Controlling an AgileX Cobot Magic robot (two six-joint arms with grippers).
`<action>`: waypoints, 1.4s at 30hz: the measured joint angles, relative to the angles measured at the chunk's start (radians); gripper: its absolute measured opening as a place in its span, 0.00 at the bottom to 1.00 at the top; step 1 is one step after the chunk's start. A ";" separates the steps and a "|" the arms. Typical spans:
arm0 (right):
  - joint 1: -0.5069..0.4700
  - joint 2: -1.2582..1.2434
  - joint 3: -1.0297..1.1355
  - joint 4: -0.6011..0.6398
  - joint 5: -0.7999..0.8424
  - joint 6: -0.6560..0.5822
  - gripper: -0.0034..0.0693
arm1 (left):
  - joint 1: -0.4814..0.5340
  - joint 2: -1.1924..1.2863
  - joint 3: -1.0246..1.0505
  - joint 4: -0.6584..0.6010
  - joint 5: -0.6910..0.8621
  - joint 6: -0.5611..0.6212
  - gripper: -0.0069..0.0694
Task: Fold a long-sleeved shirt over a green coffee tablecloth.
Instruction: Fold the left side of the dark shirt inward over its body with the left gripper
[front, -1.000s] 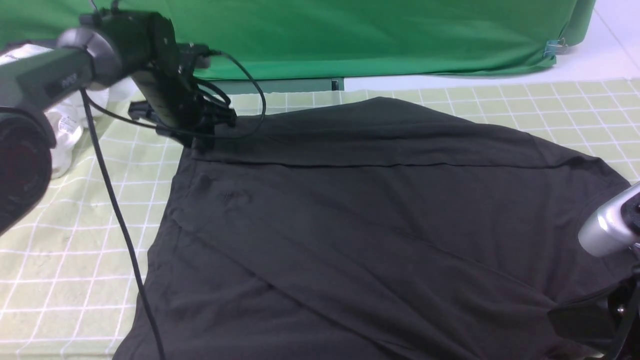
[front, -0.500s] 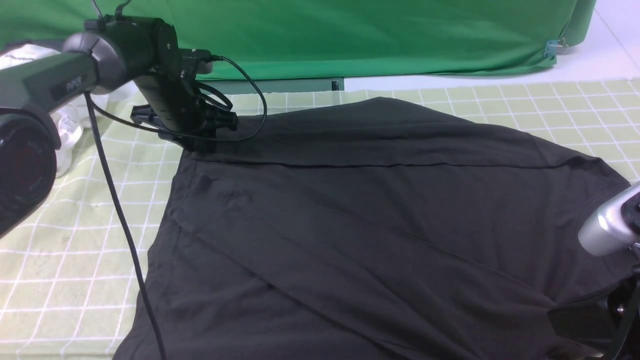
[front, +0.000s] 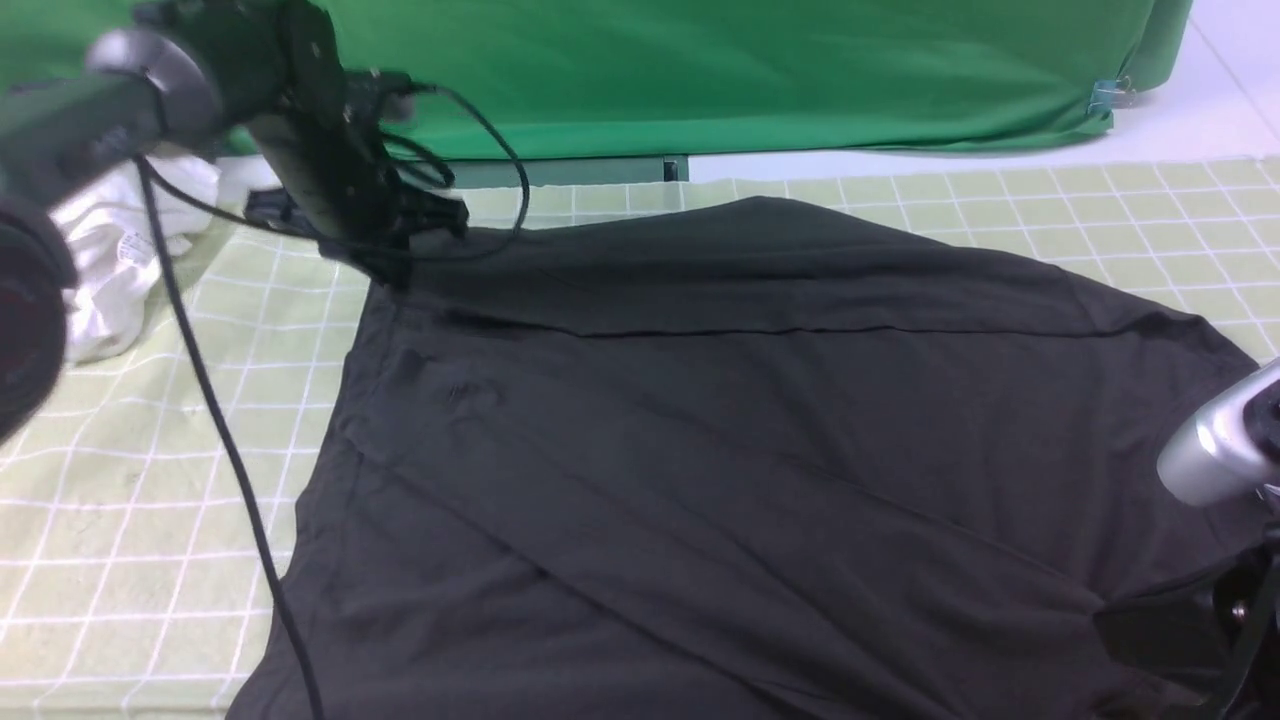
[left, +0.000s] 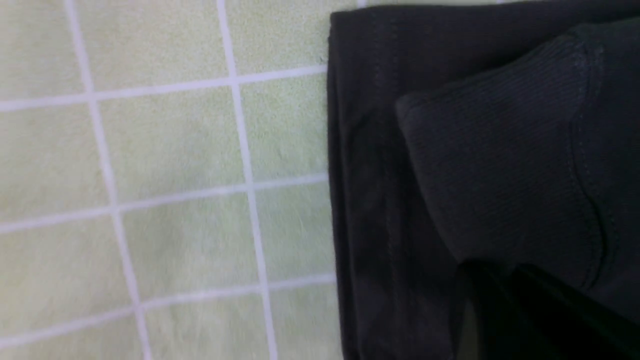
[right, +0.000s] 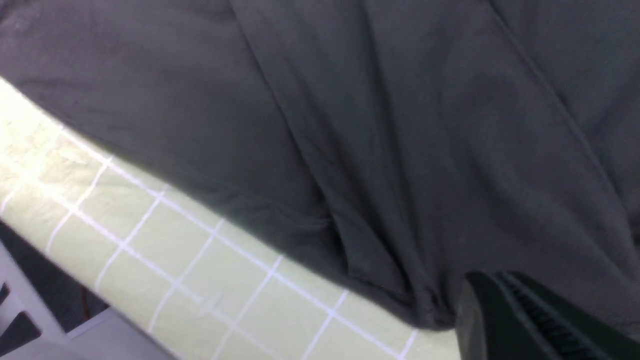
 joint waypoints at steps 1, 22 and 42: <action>0.000 0.000 0.000 -0.011 -0.007 0.005 0.07 | 0.000 -0.019 0.000 -0.007 0.015 0.000 0.13; 0.000 0.000 0.000 -0.456 -0.044 0.295 0.10 | -0.143 -0.470 0.501 -0.072 0.112 -0.069 0.13; 0.000 0.000 0.000 -0.455 -0.045 0.283 0.12 | -0.249 -0.597 0.947 0.013 -0.098 -0.226 0.15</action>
